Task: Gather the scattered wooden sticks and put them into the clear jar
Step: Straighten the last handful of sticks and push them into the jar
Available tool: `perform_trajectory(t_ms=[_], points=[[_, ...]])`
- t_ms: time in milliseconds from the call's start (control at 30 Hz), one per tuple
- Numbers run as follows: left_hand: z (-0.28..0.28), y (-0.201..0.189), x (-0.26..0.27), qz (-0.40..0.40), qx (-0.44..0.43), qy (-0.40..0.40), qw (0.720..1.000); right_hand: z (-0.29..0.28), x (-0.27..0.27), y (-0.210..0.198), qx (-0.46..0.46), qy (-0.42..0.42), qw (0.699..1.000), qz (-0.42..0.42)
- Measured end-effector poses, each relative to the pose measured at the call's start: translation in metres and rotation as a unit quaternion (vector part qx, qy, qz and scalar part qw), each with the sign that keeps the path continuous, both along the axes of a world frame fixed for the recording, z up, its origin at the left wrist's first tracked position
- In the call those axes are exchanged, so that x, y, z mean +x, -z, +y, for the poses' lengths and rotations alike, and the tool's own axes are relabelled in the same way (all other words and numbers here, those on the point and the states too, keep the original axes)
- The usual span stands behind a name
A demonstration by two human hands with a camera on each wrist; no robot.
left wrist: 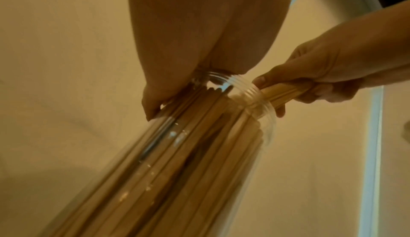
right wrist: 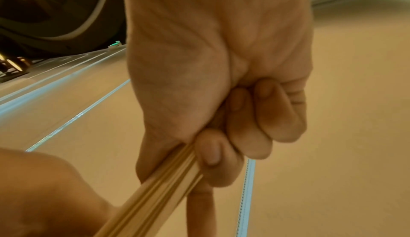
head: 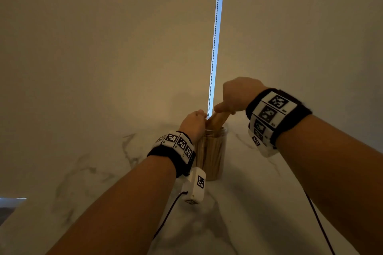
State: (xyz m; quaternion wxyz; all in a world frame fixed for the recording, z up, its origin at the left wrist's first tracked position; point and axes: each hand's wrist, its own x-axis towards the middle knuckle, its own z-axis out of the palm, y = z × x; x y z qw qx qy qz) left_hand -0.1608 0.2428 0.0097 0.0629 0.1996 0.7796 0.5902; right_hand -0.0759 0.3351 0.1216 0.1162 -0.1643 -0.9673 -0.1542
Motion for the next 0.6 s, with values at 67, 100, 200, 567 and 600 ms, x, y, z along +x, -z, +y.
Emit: perform_trajectory(t_ms=[67, 100, 200, 567, 600], points=[[-0.001, 0.004, -0.006, -0.002, 0.008, 0.000, 1.000, -0.005, -0.009, -0.007, 0.014, -0.021, 1.000, -0.019], [-0.001, 0.006, -0.009, 0.005, 0.001, -0.001, 1.000, -0.006, -0.013, -0.010, 0.015, -0.028, 0.999, -0.036], [0.001, 0.009, -0.012, 0.059, -0.040, -0.004, 0.997, -0.005, -0.023, -0.018, 0.009, -0.029, 0.995, -0.095], [0.005, 0.013, -0.016, 0.092, -0.048, -0.017, 0.994, -0.004, -0.040, 0.000, -0.019, -0.073, 0.996, -0.052], [0.005, 0.013, -0.015, 0.091, -0.050, -0.017, 0.995, -0.005, -0.040, 0.000, -0.013, -0.076, 0.996, -0.040]])
